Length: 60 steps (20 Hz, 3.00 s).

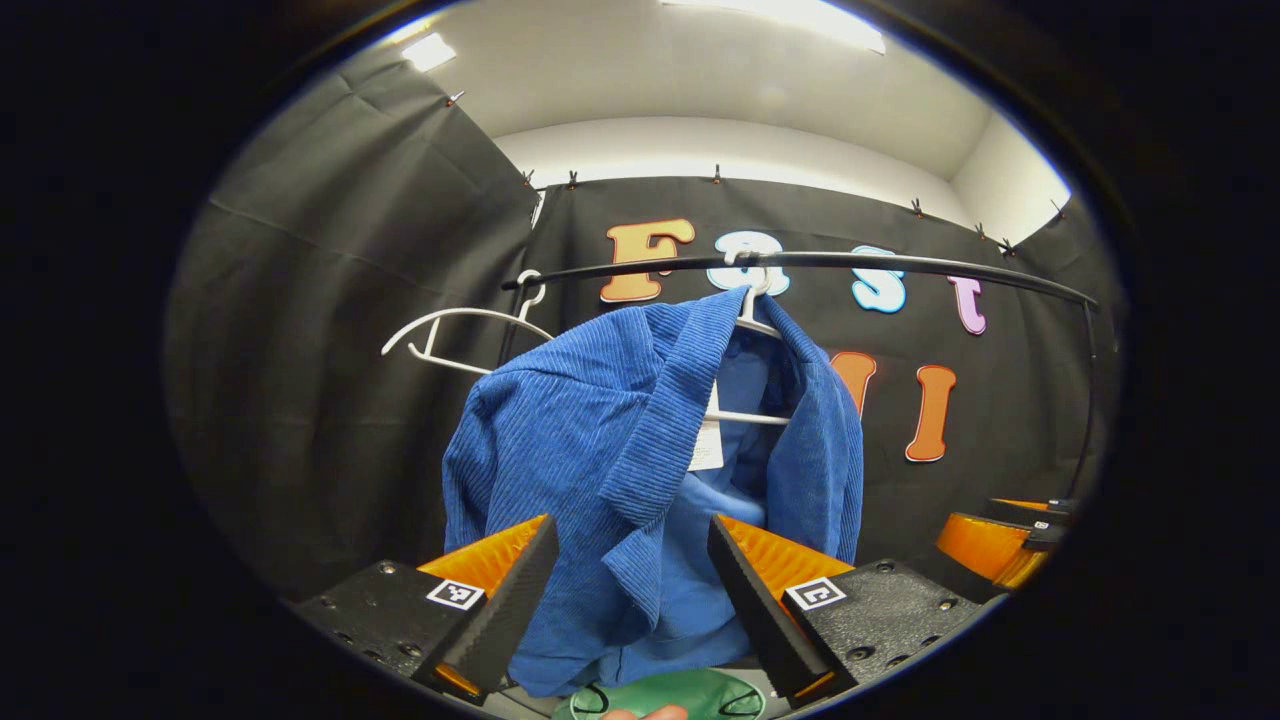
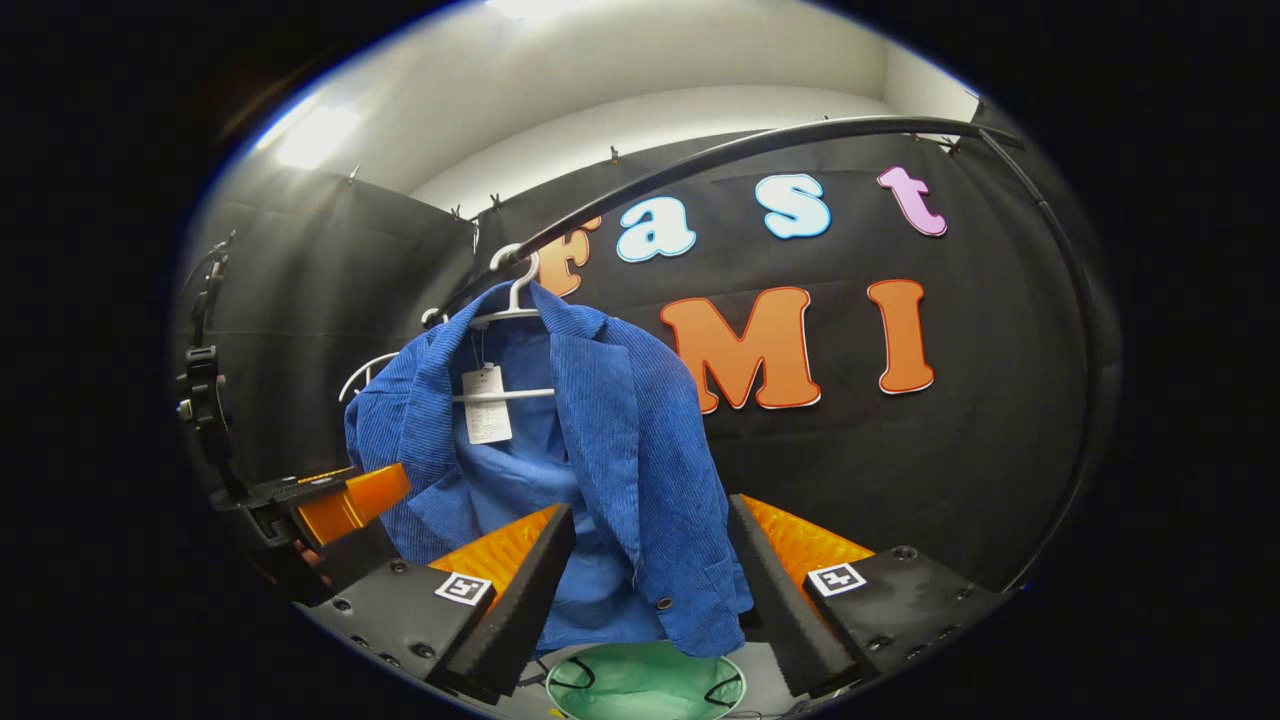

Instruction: Grasp the clothes on the hanger with both hands and then place them into the laundry hamper below.

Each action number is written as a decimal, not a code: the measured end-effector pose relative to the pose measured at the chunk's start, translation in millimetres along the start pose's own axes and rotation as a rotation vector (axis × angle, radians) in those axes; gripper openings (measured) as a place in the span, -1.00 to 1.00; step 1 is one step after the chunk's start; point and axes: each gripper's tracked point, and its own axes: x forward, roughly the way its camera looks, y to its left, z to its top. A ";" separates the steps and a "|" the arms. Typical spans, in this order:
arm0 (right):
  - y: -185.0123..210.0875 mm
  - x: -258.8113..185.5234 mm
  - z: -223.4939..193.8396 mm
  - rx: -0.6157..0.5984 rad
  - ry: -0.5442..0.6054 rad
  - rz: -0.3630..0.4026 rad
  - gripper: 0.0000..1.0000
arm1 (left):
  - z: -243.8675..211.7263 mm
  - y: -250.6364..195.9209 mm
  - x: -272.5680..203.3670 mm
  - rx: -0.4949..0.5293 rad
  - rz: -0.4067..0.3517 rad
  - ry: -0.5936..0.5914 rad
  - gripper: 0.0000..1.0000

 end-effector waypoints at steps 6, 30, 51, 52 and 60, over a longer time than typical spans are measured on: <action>19.6 53.4 0.0 -0.032 -0.015 0.103 0.99 | -8.1 9.8 -15.4 0.052 0.017 0.029 0.82; -1.2 125.4 2.5 -0.042 -0.042 0.120 -0.71 | -33.9 25.5 -7.0 -0.118 0.083 0.071 0.83; 14.3 35.9 104.9 -0.092 -0.215 0.236 -0.84 | -64.5 51.7 93.4 0.124 0.346 -0.022 0.96; 14.3 34.6 104.7 -0.100 -0.218 0.235 -0.84 | -73.2 61.5 89.8 0.125 0.359 -0.012 0.96; 20.0 38.9 90.0 -0.103 -0.188 0.250 -0.84 | -42.4 68.1 59.7 0.142 0.229 -0.040 -0.09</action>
